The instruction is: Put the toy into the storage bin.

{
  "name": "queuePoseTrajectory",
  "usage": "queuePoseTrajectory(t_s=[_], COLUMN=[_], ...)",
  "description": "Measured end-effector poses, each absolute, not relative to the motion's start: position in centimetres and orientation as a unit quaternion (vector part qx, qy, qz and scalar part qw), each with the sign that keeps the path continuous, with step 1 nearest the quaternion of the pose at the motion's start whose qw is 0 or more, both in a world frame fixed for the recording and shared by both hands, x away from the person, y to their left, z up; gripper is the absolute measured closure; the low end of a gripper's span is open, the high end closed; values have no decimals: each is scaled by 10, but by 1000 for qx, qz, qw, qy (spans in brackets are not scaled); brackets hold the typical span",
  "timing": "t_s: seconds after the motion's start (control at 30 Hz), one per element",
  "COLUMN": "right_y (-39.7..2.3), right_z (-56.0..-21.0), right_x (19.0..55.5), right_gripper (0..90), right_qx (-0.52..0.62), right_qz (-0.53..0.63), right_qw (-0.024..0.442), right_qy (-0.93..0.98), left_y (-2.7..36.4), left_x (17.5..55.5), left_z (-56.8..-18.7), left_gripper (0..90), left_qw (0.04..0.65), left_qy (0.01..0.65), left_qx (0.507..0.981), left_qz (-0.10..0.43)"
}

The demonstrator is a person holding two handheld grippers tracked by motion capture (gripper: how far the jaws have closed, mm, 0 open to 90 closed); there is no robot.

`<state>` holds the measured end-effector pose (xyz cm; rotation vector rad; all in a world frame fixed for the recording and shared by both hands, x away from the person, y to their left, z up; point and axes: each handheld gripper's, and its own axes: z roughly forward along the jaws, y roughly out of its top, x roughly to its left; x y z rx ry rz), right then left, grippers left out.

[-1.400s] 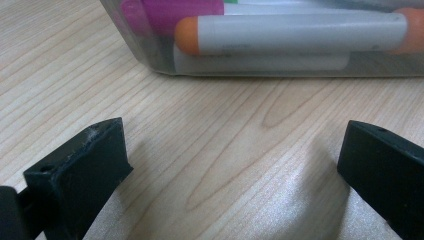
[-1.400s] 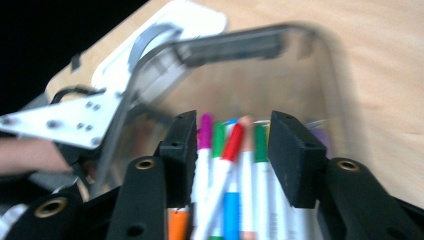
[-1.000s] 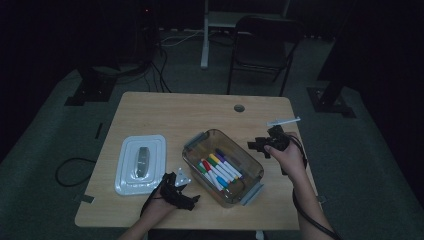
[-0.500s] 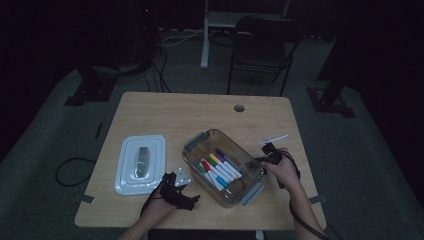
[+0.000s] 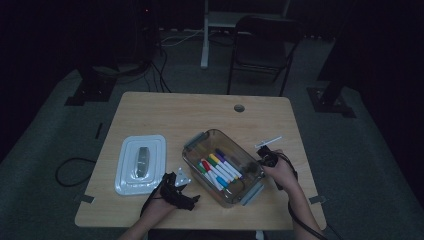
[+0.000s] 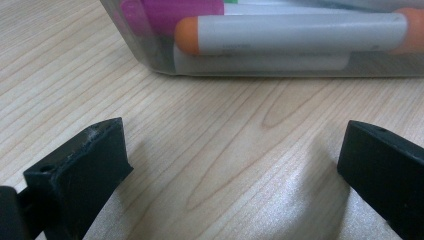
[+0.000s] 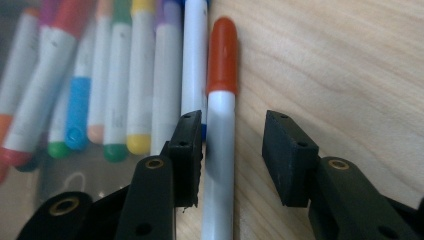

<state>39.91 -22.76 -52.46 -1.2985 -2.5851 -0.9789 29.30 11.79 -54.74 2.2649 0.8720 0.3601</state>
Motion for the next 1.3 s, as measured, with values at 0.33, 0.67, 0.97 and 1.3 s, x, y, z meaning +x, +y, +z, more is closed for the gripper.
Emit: queuePoseTrajectory(t_s=[0.33, 0.67, 0.97, 1.3], right_y=[-235, -244, -216, -160], right_z=[-514, -454, -401, -381], right_x=[405, 409, 395, 365], right_gripper=[763, 763, 763, 763], right_qx=[-483, -476, -428, -342], right_qz=[-298, -360, -409, -418], right_qw=[1, -18, 1, 25], right_qy=[-823, -802, -806, -841], left_y=[118, 118, 118, 118], left_x=[293, 293, 293, 293], left_z=[-547, -547, -547, -547], left_gripper=[5, 5, 5, 5], left_qw=[337, 337, 337, 336], left_qy=[334, 334, 334, 334], left_qx=[869, 870, 869, 870], left_qz=[138, 139, 139, 138])
